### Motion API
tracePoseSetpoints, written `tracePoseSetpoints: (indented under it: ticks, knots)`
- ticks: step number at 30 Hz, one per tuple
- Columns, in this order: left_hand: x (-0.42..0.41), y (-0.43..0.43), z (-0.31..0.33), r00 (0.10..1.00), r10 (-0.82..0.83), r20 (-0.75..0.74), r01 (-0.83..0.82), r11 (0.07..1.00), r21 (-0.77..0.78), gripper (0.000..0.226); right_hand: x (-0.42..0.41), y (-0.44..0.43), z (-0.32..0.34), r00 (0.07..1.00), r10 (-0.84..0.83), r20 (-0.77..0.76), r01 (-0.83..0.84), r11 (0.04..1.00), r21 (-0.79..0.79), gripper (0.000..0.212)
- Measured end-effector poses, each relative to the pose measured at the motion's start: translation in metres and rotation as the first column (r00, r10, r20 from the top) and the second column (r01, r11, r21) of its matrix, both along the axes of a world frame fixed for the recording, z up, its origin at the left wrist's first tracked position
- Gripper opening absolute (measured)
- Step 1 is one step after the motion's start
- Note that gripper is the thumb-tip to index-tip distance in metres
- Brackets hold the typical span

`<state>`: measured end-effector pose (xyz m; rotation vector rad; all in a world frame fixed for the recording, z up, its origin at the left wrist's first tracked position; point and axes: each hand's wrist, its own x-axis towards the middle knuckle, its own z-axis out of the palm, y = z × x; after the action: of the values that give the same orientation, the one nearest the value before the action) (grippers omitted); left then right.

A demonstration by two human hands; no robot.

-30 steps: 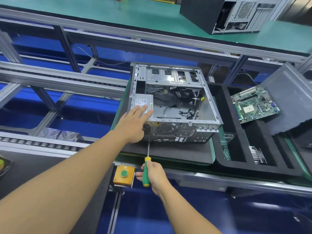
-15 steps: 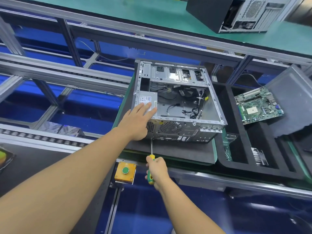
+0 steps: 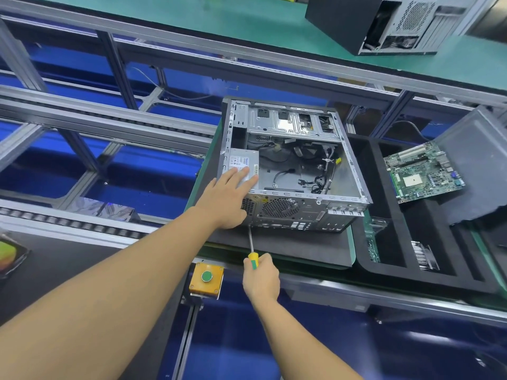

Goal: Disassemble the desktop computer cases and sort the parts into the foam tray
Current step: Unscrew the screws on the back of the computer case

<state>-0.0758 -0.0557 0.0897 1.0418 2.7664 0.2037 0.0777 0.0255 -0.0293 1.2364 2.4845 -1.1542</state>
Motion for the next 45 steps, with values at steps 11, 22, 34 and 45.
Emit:
tracePoseSetpoints:
  ticks: [11, 22, 34, 45]
  knots:
    - [0.000, -0.001, 0.001, 1.000, 0.001, 0.017, -0.001, 1.000, 0.006, 0.089, -0.003, 0.026, 0.001, 0.984, -0.177, 0.032, 0.142, 0.653, -0.744, 0.025]
    - [0.003, 0.000, 0.004, 1.000, -0.009, -0.021, 0.008, 1.000, -0.027, 0.101, -0.007, 0.031, 0.004, 0.992, -0.125, -0.001, 0.100, 0.799, -0.593, 0.015]
    - [0.001, 0.000, 0.002, 1.000, -0.027, -0.006, 0.027, 0.999, -0.040, 0.103, -0.005, 0.029, -0.002, 0.985, -0.167, -0.032, 0.126, 0.842, -0.524, 0.024]
    - [0.075, -0.032, -0.041, 0.961, 0.033, 0.275, -0.040, 0.999, 0.021, 0.033, -0.015, 0.014, -0.004, 0.970, -0.244, -0.015, 0.173, 0.731, -0.660, 0.035]
